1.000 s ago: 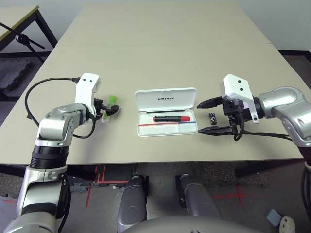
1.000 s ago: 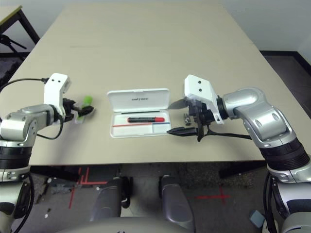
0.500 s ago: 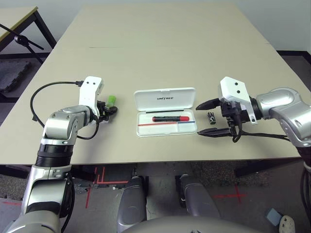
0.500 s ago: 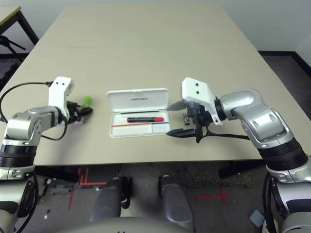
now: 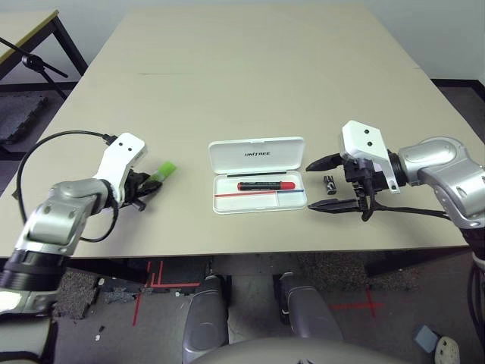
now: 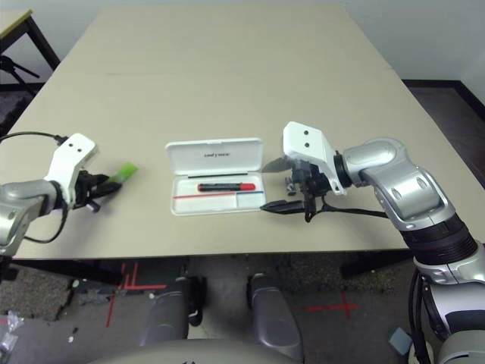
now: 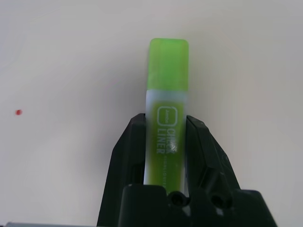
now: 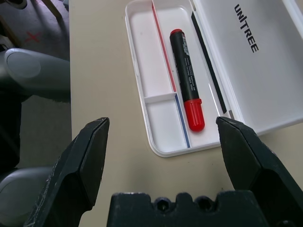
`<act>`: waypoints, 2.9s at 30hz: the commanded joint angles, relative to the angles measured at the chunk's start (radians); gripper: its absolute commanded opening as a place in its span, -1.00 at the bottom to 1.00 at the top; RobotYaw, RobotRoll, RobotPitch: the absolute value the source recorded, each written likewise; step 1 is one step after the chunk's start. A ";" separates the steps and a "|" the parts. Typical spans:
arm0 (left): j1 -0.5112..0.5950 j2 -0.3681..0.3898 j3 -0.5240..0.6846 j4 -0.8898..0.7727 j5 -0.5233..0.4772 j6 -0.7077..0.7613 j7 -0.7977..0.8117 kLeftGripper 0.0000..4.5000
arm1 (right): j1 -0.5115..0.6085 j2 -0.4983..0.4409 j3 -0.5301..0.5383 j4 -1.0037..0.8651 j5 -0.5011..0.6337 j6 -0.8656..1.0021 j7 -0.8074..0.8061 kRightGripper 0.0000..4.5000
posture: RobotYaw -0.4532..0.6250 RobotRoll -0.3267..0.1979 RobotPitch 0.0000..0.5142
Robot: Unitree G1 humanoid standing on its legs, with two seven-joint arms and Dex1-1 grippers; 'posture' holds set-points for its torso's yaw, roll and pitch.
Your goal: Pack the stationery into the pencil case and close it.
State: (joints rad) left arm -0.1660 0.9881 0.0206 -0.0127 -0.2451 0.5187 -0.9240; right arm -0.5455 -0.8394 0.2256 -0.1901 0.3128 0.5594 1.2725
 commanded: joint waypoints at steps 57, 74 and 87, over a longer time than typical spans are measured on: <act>-0.437 -0.312 -0.554 -0.267 0.244 0.083 -0.151 -0.36 | 0.060 0.000 -0.013 0.069 -0.025 -0.040 -0.026 1.00 | -0.33 0.25 -0.56; -0.391 -0.260 -0.454 -0.306 0.211 0.064 -0.158 0.97 | 0.067 -0.002 -0.017 0.064 -0.021 -0.039 -0.035 1.00 | -0.32 0.25 -0.56; -0.260 -0.089 -0.103 -0.415 -0.033 0.018 -0.247 0.97 | 0.070 -0.017 -0.025 0.067 -0.018 -0.038 -0.028 1.00 | -0.30 0.25 -0.52</act>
State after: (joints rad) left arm -0.4437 0.8842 -0.1031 -0.4016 -0.2542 0.5447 -1.1537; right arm -0.4833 -0.8494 0.2152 -0.1156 0.2881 0.5218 1.2378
